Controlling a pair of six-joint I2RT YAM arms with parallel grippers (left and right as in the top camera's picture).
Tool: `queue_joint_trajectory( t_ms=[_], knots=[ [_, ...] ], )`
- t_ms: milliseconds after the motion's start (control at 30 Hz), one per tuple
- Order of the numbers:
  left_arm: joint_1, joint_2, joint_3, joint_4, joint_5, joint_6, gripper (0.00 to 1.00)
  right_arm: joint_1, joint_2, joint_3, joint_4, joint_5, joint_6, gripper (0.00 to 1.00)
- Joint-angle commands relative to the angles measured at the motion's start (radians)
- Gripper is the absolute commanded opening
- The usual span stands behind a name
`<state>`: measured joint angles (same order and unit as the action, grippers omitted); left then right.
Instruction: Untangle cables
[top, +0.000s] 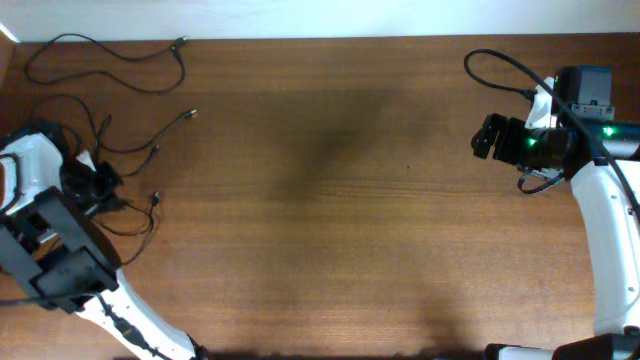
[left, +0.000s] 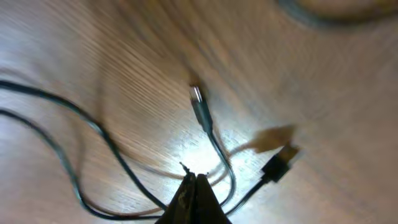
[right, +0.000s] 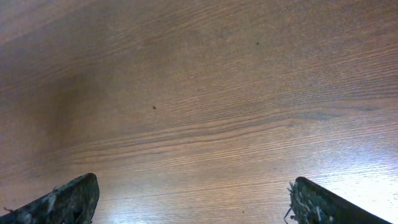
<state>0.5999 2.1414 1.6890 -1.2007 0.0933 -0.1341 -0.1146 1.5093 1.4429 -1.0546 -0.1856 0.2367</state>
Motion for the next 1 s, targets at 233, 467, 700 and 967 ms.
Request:
queue_joint_trajectory(
  t_ms=[233, 467, 700, 967],
  knots=[
    [0.196, -0.111, 0.036, 0.071, -0.132, -0.281, 0.11, -0.004, 0.017, 0.004, -0.004, -0.005, 0.007, 0.99],
    [0.336, -0.111, 0.033, 0.091, -0.135, -0.281, 0.56, -0.004, 0.060, 0.004, -0.004, -0.032, 0.008, 0.99],
    [0.425, -0.107, 0.032, 0.101, -0.200, -0.280, 0.56, -0.004, 0.065, 0.004, -0.007, -0.051, 0.008, 0.99],
    [0.438, -0.095, 0.002, 0.109, -0.404, -0.280, 0.69, -0.003, 0.065, 0.004, -0.006, -0.095, 0.008, 0.99]
  ],
)
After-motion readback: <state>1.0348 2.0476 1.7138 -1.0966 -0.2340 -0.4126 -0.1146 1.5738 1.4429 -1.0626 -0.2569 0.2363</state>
